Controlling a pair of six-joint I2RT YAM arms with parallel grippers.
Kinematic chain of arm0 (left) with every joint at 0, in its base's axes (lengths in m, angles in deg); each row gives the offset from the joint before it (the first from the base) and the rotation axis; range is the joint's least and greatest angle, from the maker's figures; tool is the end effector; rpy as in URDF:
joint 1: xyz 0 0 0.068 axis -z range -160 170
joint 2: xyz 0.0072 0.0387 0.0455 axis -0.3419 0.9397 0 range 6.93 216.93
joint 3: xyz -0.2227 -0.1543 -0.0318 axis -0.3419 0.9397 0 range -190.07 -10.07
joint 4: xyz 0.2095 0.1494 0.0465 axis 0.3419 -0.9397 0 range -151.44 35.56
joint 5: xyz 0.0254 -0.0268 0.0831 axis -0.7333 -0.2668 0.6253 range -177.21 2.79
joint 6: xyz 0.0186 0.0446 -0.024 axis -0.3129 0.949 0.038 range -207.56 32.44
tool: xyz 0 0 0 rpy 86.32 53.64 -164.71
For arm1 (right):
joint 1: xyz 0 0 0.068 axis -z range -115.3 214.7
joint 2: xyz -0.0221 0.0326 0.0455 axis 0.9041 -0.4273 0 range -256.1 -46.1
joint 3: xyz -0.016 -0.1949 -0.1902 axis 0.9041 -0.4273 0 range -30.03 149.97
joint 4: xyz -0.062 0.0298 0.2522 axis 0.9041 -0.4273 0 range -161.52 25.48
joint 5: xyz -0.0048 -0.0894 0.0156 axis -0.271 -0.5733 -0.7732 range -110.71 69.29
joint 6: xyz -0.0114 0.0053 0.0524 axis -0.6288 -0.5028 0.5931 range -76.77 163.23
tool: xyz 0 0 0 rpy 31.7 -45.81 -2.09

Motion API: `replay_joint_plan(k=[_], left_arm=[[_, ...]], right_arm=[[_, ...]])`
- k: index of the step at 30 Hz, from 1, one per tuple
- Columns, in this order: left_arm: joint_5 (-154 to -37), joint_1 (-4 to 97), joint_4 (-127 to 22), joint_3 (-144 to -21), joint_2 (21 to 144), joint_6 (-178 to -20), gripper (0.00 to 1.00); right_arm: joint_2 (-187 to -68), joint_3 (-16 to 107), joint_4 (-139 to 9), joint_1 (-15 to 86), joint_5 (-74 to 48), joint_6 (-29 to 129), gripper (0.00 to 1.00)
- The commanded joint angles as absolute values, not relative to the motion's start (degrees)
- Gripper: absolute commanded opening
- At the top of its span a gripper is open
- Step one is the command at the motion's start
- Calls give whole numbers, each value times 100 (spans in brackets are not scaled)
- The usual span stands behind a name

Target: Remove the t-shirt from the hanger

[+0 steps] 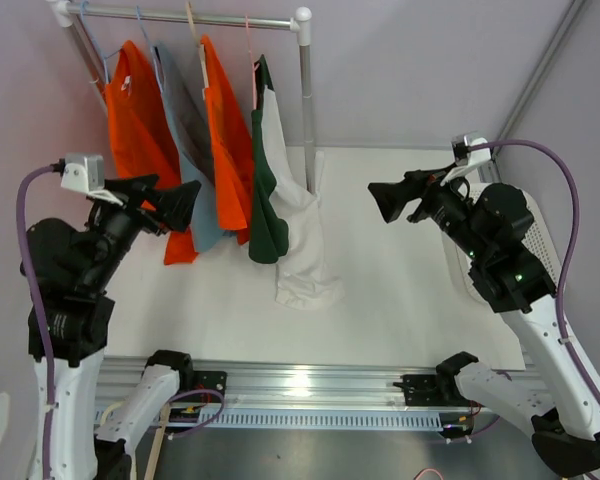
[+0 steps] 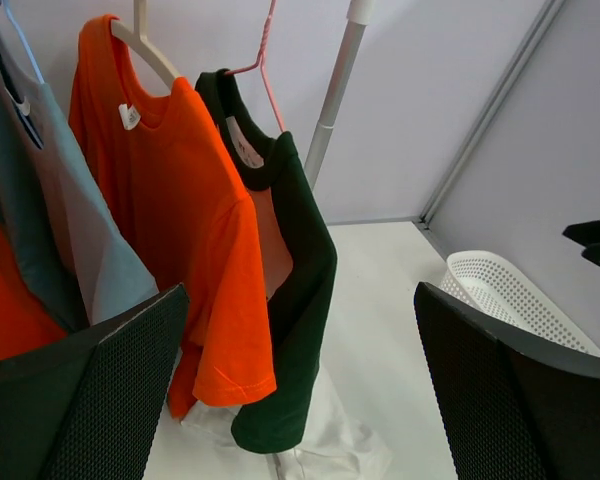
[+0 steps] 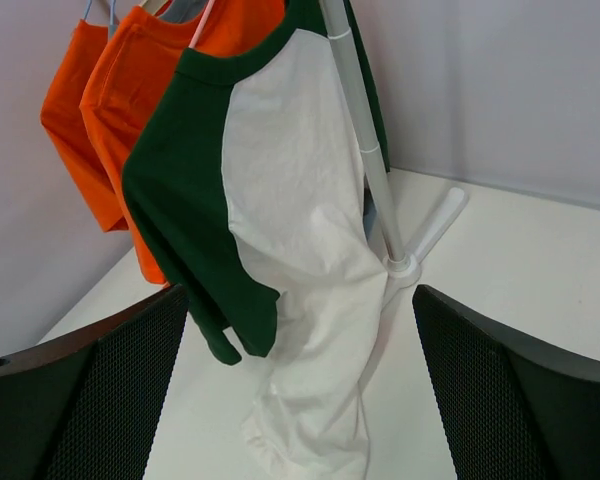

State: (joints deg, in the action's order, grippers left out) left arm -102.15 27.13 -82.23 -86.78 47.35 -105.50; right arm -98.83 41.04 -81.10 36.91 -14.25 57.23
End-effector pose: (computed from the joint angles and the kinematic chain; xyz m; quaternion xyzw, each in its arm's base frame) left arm 0.0865 -0.0201 0.4940 0.0371 0.6537 -0.2458 0.7148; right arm 0.1601 0.0889 0.4610 -0.1236 0.6852 0.2923 0.6556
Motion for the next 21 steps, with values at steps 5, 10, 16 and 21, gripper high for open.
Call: replay_joint_plan(k=[5, 10, 16, 21], left_arm=[[-9144, 3510, -8440, -9435, 5594, -10251, 100], [-8309, 4389, -8818, -10724, 6737, -10101, 99], [-7245, 4917, -9653, -13418, 8834, -10013, 99], [-7016, 4900, -10233, -15575, 10543, -9926, 99]], right_arm=[[-9629, 4108, -8219, 3675, -1887, 5607, 99], [-9751, 4055, -8236, 3684, -2018, 5659, 100], [-9787, 3950, -8210, 3684, -1992, 5650, 99], [-9603, 3888, -8130, 3684, -2027, 5642, 99]])
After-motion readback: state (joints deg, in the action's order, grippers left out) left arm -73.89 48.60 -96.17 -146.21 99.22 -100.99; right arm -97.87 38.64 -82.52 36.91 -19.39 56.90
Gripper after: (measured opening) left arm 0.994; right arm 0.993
